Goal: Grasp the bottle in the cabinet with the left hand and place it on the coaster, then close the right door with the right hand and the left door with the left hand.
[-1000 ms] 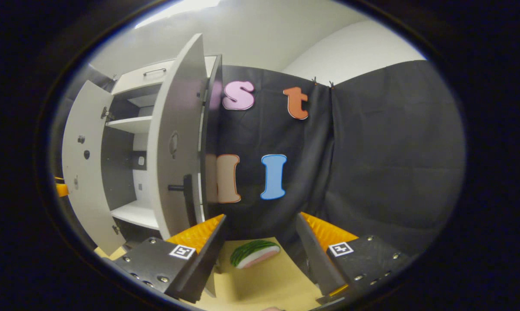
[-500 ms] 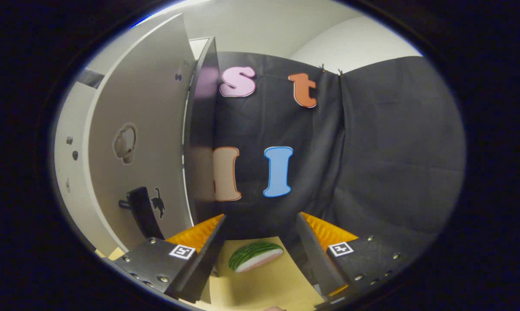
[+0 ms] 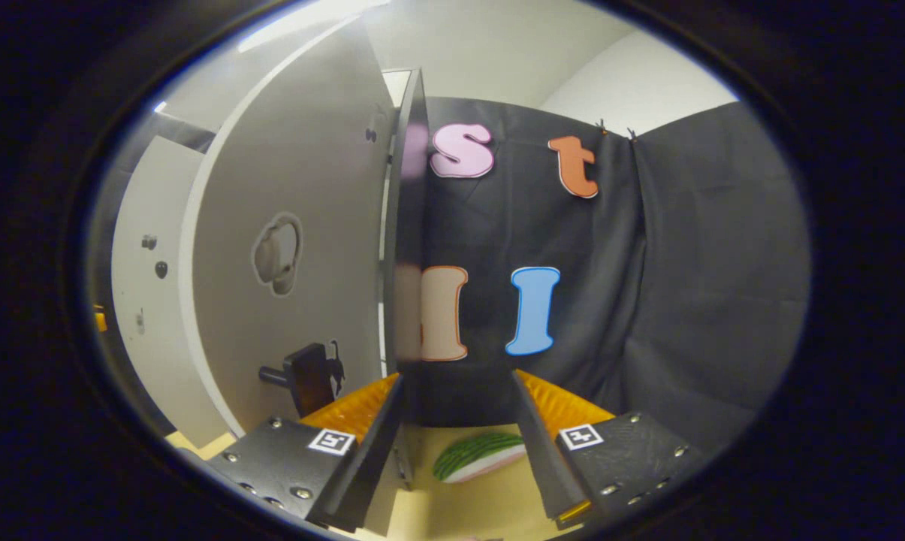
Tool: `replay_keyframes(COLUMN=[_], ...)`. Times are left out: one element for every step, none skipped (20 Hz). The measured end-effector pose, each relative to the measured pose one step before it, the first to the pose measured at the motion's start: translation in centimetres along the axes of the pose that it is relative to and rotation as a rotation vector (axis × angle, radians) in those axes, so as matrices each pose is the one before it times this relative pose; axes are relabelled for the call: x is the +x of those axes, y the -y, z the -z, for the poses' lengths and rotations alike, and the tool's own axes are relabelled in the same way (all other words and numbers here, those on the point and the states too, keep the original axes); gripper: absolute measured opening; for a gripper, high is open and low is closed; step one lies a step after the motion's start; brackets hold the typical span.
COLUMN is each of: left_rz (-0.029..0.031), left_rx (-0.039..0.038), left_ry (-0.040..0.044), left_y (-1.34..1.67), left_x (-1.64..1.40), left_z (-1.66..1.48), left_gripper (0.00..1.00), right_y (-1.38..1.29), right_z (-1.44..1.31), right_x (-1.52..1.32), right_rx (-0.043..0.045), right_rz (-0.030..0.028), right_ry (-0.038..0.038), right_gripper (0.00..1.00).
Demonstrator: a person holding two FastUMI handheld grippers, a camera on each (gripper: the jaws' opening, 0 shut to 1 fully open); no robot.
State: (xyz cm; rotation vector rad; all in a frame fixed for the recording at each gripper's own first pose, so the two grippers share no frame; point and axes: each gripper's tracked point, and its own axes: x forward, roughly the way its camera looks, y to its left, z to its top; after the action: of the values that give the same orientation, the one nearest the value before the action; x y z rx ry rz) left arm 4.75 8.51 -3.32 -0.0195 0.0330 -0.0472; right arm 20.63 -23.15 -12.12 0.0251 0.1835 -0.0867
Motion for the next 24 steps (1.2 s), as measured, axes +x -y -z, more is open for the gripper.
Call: replay_keyframes(left_rz=[0.00071,0.00863,0.00569,0.00374,0.00316,0.00349,-0.00259,-0.00034,-0.00095,-0.00153,0.00067,0.00166,0.00127,0.00323,-0.00023,0.0,-0.00198,-0.00115,-0.00271,-0.00861,-0.00887,-0.00439,-0.00178,0.00068], left_rx=[0.00108,-0.00146,-0.00171,0.00009,0.00227,0.00482,0.0056,0.00628,0.00579,0.003,-0.00411,-0.00916,-0.01054,-0.00924,-0.00525,-0.00298,-0.00298,-0.00148,0.00206,0.00306,0.00607,0.00515,0.00119,-0.00038], left_ry=[-0.00215,-0.0058,-0.00392,0.00118,-0.00091,0.00153,0.00111,0.0043,0.00028,-0.00043,0.00146,-0.00215,-0.00095,-0.00192,-0.00308,-0.00241,0.00024,-0.0006,-0.00128,0.00106,-0.0003,0.00073,-0.00062,-0.00172], left_y=[-0.017,0.328,0.194,0.189,0.193,-0.12,-0.028,0.065,0.116,-0.009,0.102,0.079,0.121,0.087,0.032,-0.012,-0.012,-0.06,-0.082,-0.216,-0.173,-0.074,0.011,0.103], left_x=[0.082,-0.097,-0.044,0.177,0.149,0.687,0.21,0.027,-0.039,-0.196,-0.059,-0.076,-0.102,0.074,-0.017,-0.129,0.002,-0.016,-0.003,0.044,-0.063,-0.034,-0.12,-0.116], left_z=[0.01,0.198,0.112,-0.088,-0.087,-0.003,-0.108,-0.047,-0.058,0.027,-0.052,-0.015,0.063,0.025,0.123,0.013,-0.039,-0.032,0.056,0.022,0.046,0.012,0.05,0.054], left_gripper=[0.96,0.96,0.96,0.96,0.96,0.96,0.96,0.96,0.96,0.96,0.96,0.96,0.96,0.96,0.96,0.96,0.96,0.93,0.96,0.96,0.93,0.93,0.93,0.96], right_y=[-0.703,-0.881,-1.039,-0.911,-0.812,-0.226,-0.135,-0.556,-0.371,0.048,0.167,0.032,-0.349,-0.257,-0.323,-0.615,-0.557,-0.509,-0.417,-0.203,-0.097,-0.14,-0.218,-0.382], right_z=[-0.114,0.012,-0.092,0.11,0.004,0.167,0.146,0.188,0.007,-0.137,-0.068,-0.032,0.018,0.097,0.234,0.038,-0.064,-0.069,0.064,0.3,0.099,0.128,0.069,-0.002], right_x=[0.034,-0.036,-0.023,0.019,0.105,-0.013,0.081,0.224,0.081,-0.042,0.012,-0.059,0.08,0.198,-0.078,0.532,0.087,0.159,0.29,0.148,0.137,0.157,0.151,0.174], right_rx=[0.00612,-0.00112,0.00159,0.00128,0.0012,-0.00288,0.00423,0.01631,0.00406,-0.00256,-0.01051,-0.0069,0.00013,0.00595,0.00325,0.00293,-0.00158,-0.00195,0.00045,-0.00155,-0.00307,-0.00065,0.00139,0.00195], right_rz=[-0.00991,-0.01195,-0.00954,-0.01025,-0.00113,0.00936,0.00772,-0.00146,-0.00274,0.00273,0.0171,0.00558,-0.00274,0.00287,-0.00327,-0.00938,-0.00939,-0.00782,-0.00347,0.0026,0.00988,0.01158,0.00543,-0.0031], right_ry=[0.00422,0.00235,0.0062,0.00455,0.00345,-0.0047,-0.00737,-0.00277,-0.00129,0.00745,0.00283,0.00254,-0.00045,-0.00137,-0.01066,-0.00153,0.00179,0.00337,0.00008,-0.00186,-0.00154,-0.00062,-0.00381,0.00138], right_gripper=[0.8,0.8,0.8,0.8,0.84,0.8,0.84,0.8,0.8,0.8,0.84,0.84,0.84,0.84,0.8,0.8,0.8,0.8,0.8,0.84,0.84,0.8,0.8,0.8])
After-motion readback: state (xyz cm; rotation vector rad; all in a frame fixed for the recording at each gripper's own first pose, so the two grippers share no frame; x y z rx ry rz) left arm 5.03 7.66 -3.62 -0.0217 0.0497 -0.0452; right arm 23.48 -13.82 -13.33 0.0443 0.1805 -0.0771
